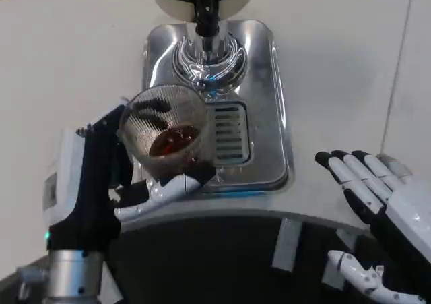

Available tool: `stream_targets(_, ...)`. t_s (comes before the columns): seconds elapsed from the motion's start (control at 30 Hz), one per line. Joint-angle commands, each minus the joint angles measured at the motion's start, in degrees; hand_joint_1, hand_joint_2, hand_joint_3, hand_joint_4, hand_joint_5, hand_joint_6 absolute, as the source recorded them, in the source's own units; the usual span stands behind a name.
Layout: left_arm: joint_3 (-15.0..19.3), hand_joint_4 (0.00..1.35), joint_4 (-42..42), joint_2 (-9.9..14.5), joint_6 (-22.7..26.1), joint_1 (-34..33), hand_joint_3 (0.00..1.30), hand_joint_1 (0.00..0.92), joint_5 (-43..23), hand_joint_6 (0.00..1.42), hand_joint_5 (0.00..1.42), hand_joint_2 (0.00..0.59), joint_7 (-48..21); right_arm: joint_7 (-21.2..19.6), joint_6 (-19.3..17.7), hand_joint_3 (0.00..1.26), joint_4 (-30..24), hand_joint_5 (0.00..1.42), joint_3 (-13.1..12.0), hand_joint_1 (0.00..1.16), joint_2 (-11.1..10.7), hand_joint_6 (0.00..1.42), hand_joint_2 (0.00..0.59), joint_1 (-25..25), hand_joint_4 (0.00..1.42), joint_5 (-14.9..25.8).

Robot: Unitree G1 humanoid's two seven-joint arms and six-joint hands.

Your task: Grasp the cup under the faucet to collect the drink, then remove the cup.

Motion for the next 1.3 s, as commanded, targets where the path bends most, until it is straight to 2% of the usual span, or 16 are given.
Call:
stream_targets(0.03, 1.0, 1.25, -6.6, 1.5, -3.0, 5.2, 1.18, 0.720, -0.3, 1.42, 1.35, 0.019, -2.7, -3.2, -5.0, 0.00, 1.4, 0.00, -1.7, 0.00, -2.6, 0.00, 0.505, 1.5, 0.00, 0.9)
stream_targets(0.13, 1.4, 1.25, -9.1, 1.9, -4.1, 8.3, 1.18, 0.720, -0.4, 1.42, 1.35, 0.019, -4.0, -4.9, -7.5, 0.00, 1.4, 0.00, -2.4, 0.00, -3.3, 0.00, 0.501, 2.4, 0.00, 0.6)
stream_targets(0.33, 2.0, 1.25, -11.7, 2.4, -6.8, 13.2, 1.17, 0.719, 0.6, 1.42, 1.33, 0.018, -5.5, -7.9, -10.5, 0.00, 1.0, 0.00, -2.3, 0.00, -2.6, 0.00, 0.514, 3.0, 0.00, -0.8)
stream_targets(0.57, 3.4, 1.25, -12.1, 2.5, -8.8, 16.3, 1.18, 0.714, 2.2, 1.42, 1.33, 0.021, -5.4, -15.8, -14.4, 0.00, 1.6, 0.00, -2.6, 0.00, 0.3, 0.00, 0.543, 7.6, 0.00, -5.2)
stream_targets(0.7, 3.6, 1.25, -12.6, 2.2, -9.6, 17.2, 1.18, 0.713, 2.3, 1.42, 1.33, 0.021, -5.6, -18.6, -15.5, 0.00, 1.7, 0.00, -2.0, 0.00, 1.6, 0.00, 0.559, 10.4, 0.00, -7.1)
stream_targets(0.83, 3.6, 1.25, -13.3, 1.4, -10.8, 17.9, 1.18, 0.712, 2.3, 1.42, 1.33, 0.021, -5.2, -19.3, -16.2, 0.00, 0.5, 0.00, -0.8, 0.00, 2.7, 0.00, 0.563, 12.0, 0.00, -8.3)
stream_targets(1.0, 4.1, 1.25, -13.3, 1.6, -12.7, 18.7, 1.18, 0.712, 1.4, 1.42, 1.33, 0.021, -5.7, -17.8, -15.7, 0.00, -2.0, 0.00, 0.6, 0.00, 4.0, 0.00, 0.571, 12.7, 0.00, -8.8)
stream_targets(1.3, 5.0, 1.25, -14.0, 1.6, -15.1, 21.0, 1.18, 0.712, -0.1, 1.42, 1.33, 0.021, -7.6, -16.8, -15.5, 0.00, -3.7, 0.00, 1.3, 0.00, 5.3, 0.00, 0.581, 13.8, 0.00, -8.1)
